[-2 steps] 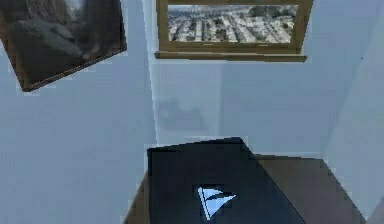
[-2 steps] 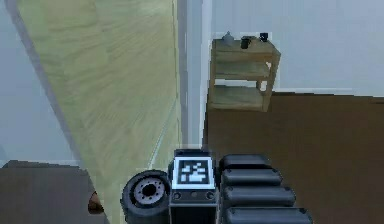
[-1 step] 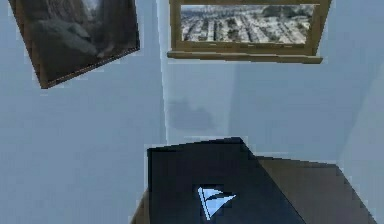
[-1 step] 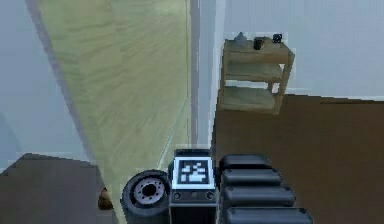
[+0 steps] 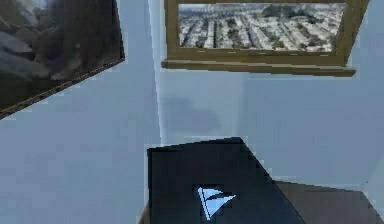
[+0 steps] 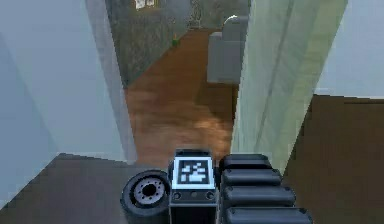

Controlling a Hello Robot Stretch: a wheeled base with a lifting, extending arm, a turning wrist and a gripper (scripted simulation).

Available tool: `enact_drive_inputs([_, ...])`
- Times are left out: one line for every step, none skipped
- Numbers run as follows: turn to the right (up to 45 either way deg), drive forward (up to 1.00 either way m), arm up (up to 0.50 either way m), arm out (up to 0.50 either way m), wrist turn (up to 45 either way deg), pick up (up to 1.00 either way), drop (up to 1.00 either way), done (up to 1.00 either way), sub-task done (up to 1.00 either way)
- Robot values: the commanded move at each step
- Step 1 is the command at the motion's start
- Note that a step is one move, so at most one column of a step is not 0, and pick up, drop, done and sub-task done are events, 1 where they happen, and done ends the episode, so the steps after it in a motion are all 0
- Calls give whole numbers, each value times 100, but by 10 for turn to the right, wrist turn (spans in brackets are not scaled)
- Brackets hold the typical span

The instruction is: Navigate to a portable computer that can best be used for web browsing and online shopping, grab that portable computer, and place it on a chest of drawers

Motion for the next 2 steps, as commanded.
enact_drive_inputs([450,0,0,0,0,0,0,0,0])
enact_drive_inputs([60,0,0,0,0,0,0,0,0])
